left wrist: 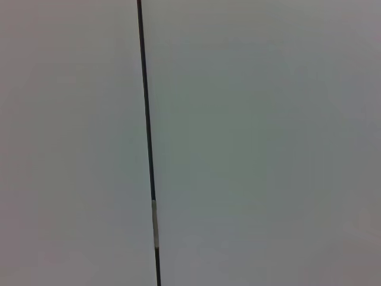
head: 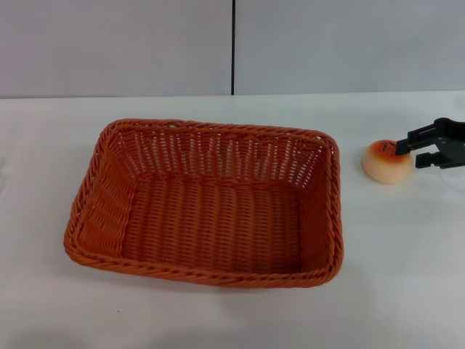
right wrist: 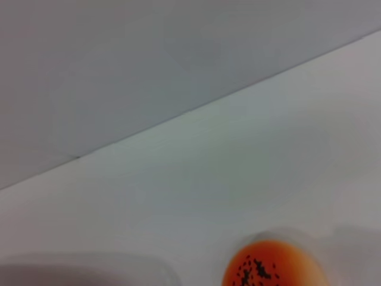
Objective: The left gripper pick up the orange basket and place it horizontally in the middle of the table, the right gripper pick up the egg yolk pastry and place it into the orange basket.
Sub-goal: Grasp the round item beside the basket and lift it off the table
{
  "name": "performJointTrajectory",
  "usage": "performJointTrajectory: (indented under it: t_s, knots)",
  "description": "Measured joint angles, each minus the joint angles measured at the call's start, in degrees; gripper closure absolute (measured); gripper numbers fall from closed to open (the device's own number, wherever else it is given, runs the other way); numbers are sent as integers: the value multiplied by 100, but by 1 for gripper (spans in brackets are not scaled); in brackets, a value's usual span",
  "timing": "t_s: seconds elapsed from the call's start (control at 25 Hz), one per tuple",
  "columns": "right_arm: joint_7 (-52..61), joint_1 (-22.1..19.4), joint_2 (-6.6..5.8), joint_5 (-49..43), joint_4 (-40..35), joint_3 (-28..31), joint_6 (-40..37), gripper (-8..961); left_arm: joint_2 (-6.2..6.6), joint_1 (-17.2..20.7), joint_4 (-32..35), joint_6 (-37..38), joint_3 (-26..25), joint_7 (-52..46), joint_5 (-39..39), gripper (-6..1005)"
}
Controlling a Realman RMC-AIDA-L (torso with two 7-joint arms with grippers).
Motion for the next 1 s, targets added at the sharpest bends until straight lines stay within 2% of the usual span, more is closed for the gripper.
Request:
performJointTrajectory:
  t_s: [0.04,0.24,0.64,1.0]
  knots:
    - [0,-1,0,1,0,1,-1,379,-1,-3,-2,3,0,0,0,346]
    - [-16,-15,-3,1,27,1,-92,578,-8,-7,-9,4,0,1,0,346]
    - [-17,92,-1,18,281,-209,-474,584,-25,-1,-37,-60,-4,1,9,346]
    - [-19,116,51,13,283,-210,-679,610,-26,19,-71,-104,-4,1,9,346]
